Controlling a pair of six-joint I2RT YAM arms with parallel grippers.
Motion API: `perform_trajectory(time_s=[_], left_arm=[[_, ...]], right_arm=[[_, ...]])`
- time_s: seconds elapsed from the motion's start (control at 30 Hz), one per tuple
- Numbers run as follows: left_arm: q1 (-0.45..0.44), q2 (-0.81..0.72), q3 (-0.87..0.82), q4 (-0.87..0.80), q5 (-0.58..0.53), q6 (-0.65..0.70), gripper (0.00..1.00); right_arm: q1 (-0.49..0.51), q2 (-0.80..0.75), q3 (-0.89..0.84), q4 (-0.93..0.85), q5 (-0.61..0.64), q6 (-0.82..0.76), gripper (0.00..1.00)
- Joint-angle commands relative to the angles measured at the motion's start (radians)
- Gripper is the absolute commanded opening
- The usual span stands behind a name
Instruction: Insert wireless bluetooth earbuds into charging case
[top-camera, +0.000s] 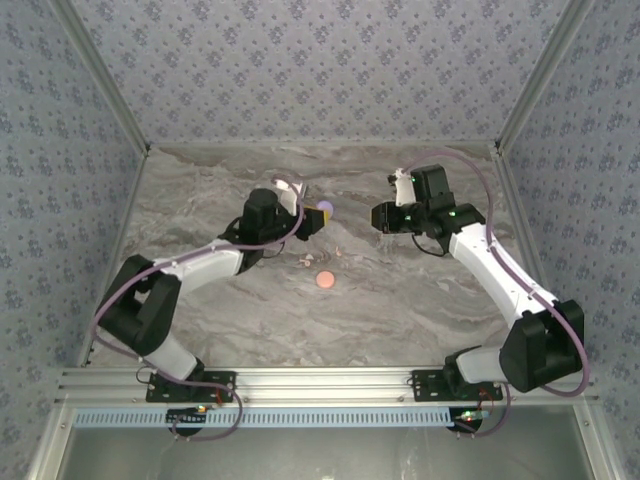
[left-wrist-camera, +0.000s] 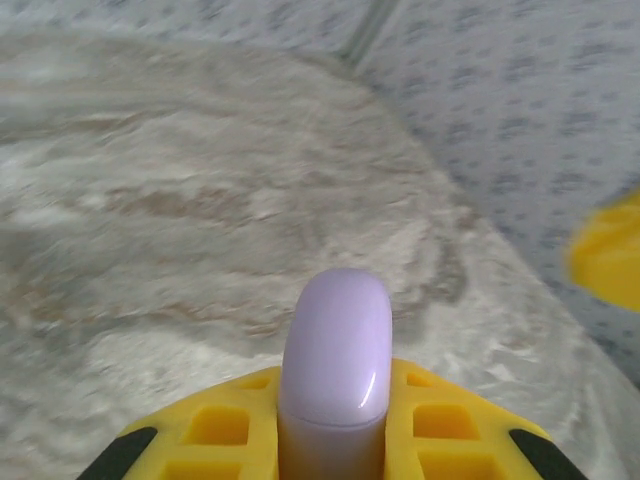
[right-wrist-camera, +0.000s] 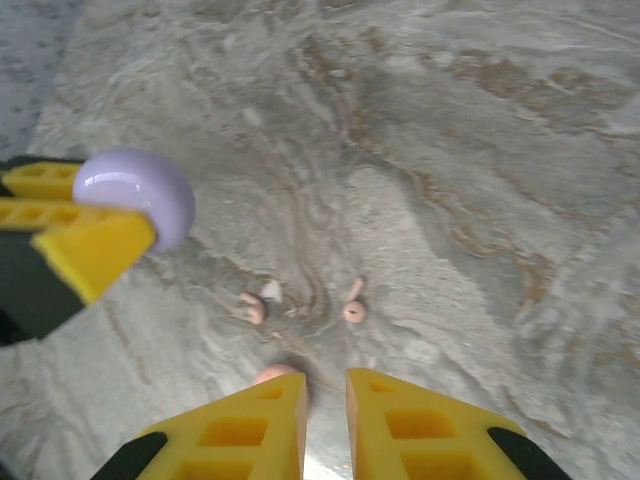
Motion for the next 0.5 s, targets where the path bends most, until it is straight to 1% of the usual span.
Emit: perform_trajectory(time_s=[0.0,0.13,0.3,0.47], left_arm=[[0.021,0.106,0.202,-0.332,-0.080,-0.026,0.12],[0.050,0.285,0.443,-0.582,-0.080,-0.035,0.12],[0.071,0.469,0.652,-0.692,-0.080,-0.020,0.12],[0.098,0.619,0.840,-0.775,-0.035,-0.018,0.12]], right_arm=[[-0.008,-0.019,-0.017,-0.058,0.099,-0.020,0.20],[-0.011,-0.016,-0.034,-0.074,0.120,-0.019,0.21],[-0.021,-0.009,-0.053,-0.084,0.126,-0.014,0.21],[-0.026,-0.001,-0.055,-0.084,0.116,-0.008,0.21]])
